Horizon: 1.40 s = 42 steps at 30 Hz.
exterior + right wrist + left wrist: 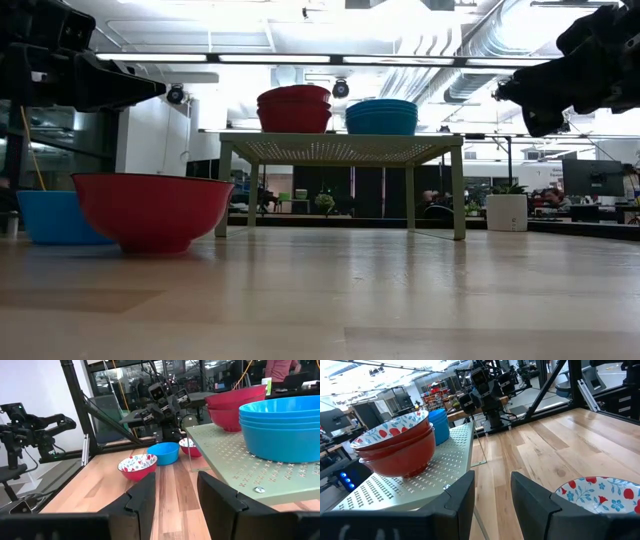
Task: Pick & Place Mini bowls
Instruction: Stack the red patterned bowl on the stacked red patterned bowl on the shelf
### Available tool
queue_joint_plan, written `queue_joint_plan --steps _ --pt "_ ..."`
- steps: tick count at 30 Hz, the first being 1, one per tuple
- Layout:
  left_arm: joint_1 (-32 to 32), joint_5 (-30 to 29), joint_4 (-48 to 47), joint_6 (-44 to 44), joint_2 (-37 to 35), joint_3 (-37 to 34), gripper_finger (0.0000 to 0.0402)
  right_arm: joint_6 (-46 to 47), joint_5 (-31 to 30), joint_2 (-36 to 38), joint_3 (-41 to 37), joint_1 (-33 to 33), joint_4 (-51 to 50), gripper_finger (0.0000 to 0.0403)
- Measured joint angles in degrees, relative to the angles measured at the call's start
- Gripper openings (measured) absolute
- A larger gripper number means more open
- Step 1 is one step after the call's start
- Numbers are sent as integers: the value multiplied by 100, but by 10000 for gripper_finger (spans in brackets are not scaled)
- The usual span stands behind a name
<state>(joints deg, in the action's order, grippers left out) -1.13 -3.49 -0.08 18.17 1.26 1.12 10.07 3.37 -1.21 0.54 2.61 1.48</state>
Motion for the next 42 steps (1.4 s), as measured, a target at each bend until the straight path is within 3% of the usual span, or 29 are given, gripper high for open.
queue_joint_plan --steps 22,37,42 --pt "-1 -7 9 0 0 0 124 -4 3 0 -2 0 -7 133" --pt "1 -310 155 -84 0 4 124 -4 3 0 -4 0 -9 133" --pt "-2 -557 -96 115 90 354 124 -4 3 -2 -4 0 -9 133"
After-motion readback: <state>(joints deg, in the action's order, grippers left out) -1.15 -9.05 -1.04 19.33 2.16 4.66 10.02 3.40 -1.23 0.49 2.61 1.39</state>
